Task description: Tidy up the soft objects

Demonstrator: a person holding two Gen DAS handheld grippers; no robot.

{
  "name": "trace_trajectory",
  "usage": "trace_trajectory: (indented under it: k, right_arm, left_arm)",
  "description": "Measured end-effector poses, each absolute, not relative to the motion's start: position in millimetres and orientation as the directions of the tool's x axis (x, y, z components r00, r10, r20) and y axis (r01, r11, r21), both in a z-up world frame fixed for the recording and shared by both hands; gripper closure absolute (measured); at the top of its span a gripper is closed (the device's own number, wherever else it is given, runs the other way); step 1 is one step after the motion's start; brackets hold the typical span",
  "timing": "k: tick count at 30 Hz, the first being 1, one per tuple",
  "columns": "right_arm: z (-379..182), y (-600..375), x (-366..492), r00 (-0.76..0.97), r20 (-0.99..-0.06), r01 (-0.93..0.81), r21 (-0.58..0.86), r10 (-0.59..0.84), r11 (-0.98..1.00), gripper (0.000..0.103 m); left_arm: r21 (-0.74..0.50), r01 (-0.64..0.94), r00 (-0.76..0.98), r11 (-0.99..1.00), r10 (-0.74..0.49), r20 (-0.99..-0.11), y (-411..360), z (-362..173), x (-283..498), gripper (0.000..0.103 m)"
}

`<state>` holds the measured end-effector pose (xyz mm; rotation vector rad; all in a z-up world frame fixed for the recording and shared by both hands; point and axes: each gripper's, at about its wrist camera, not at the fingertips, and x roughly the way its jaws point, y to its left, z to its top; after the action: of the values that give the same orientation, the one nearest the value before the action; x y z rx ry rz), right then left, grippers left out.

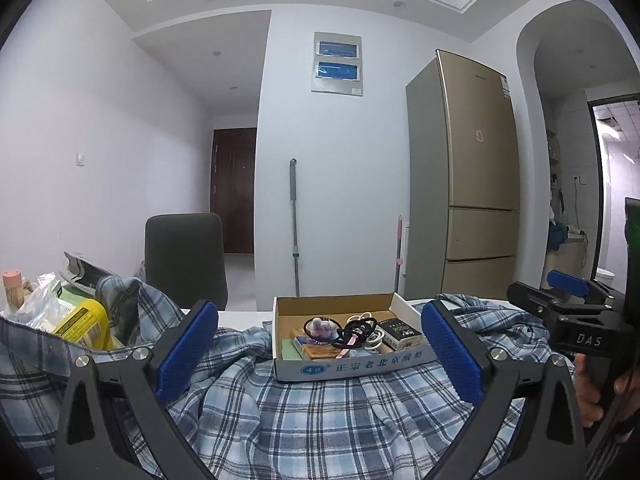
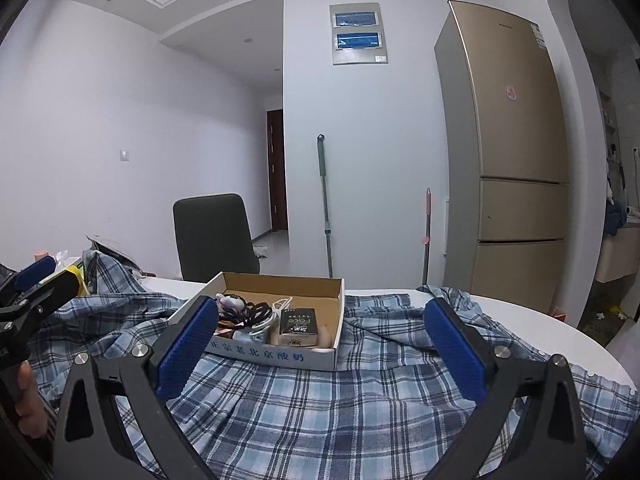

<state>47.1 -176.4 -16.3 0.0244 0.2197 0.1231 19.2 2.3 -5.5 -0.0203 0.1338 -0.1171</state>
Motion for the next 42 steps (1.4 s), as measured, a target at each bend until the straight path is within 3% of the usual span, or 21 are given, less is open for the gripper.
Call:
trace_trajectory:
  k: [42]
  right_arm:
    - [-15.1,-174.5,40.1,0.974,-0.181,-0.134,0.015,0.135,0.991,0.0]
  left_arm:
    - [-0.03,0.114,0.984,0.993,-0.117,-0.134,3.3,-7.6,18.9,0.0]
